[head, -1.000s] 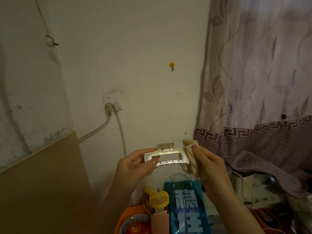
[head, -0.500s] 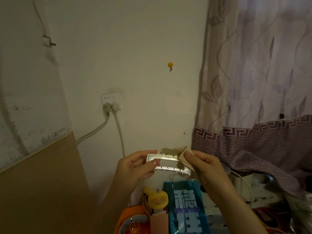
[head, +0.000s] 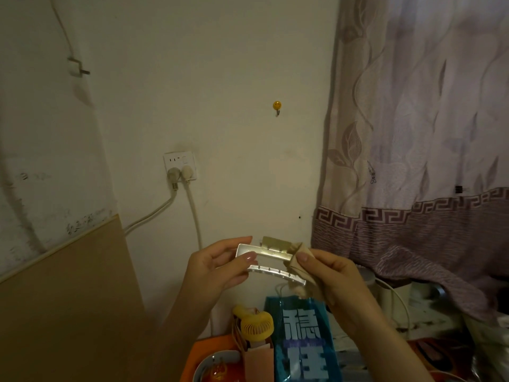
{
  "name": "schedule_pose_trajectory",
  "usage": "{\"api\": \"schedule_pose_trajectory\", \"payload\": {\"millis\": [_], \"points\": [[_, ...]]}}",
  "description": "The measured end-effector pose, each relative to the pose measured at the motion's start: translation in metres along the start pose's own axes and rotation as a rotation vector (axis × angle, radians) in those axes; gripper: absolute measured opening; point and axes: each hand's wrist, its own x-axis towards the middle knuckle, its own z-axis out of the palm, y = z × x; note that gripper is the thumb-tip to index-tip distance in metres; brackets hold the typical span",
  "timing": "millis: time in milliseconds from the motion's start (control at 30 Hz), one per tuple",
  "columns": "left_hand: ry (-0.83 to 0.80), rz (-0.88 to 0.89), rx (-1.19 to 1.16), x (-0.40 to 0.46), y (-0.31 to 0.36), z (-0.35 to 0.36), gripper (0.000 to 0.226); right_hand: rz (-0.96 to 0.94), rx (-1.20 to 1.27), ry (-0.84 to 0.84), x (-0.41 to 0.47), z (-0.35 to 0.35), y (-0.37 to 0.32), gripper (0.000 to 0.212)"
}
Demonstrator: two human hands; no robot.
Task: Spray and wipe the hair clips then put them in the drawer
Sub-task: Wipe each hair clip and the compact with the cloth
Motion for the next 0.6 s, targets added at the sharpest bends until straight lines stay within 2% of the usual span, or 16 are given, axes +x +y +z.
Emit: {"api": "schedule_pose_trajectory", "payload": {"millis": [167,333,400,600], "points": [[0.011,0.033,-0.006,0.001,0.005,0.004,0.042,0.01,0.072,0.113,0.0,0.009,0.009,0.029],[0.012,0.069,0.013,-0.001,0.006,0.011,0.063,0.002,0.203,0.246,-0.001,0.021,0.018,0.024],[0.006,0.088,0.02,-0.003,0.003,0.012,0.066,0.003,0.242,0.263,-0.001,0.023,0.021,0.027],[0.017,0.104,-0.004,-0.003,0.0,0.008,0.052,0.044,0.259,0.222,-0.005,0.023,0.024,0.035]]}}
